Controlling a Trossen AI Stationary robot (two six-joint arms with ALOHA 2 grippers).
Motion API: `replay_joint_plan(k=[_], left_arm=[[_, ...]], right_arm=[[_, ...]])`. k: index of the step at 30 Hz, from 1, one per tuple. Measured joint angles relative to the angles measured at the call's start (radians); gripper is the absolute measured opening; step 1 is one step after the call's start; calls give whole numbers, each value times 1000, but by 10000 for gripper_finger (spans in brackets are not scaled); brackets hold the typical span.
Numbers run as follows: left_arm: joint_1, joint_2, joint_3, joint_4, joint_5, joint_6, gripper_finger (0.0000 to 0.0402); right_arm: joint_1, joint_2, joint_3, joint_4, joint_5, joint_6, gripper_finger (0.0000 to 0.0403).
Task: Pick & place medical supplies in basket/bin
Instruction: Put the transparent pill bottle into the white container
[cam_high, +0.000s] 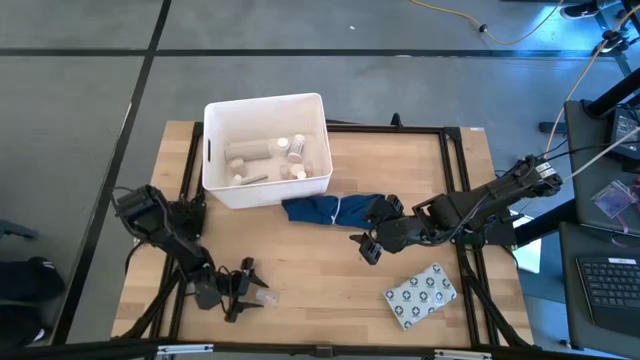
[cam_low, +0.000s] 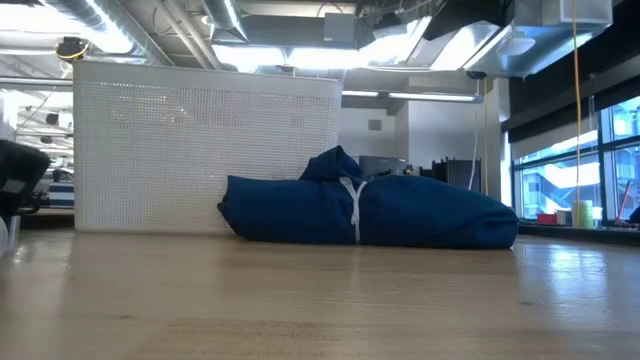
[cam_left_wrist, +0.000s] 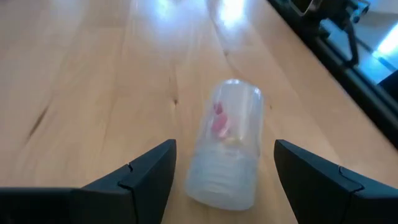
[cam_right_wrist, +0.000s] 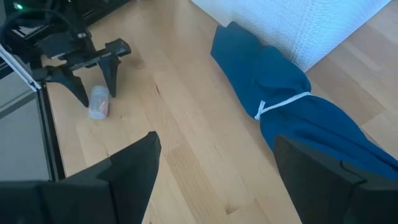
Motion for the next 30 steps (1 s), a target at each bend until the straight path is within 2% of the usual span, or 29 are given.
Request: replay_joint_plan(k=[7, 30], left_arm=[[0, 35, 2, 10, -14, -78, 262], [0, 38, 3, 8, -14, -67, 262]], right_arm=[[0, 0, 0, 0, 0, -3, 309], [0, 0, 0, 0, 1, -5, 310]])
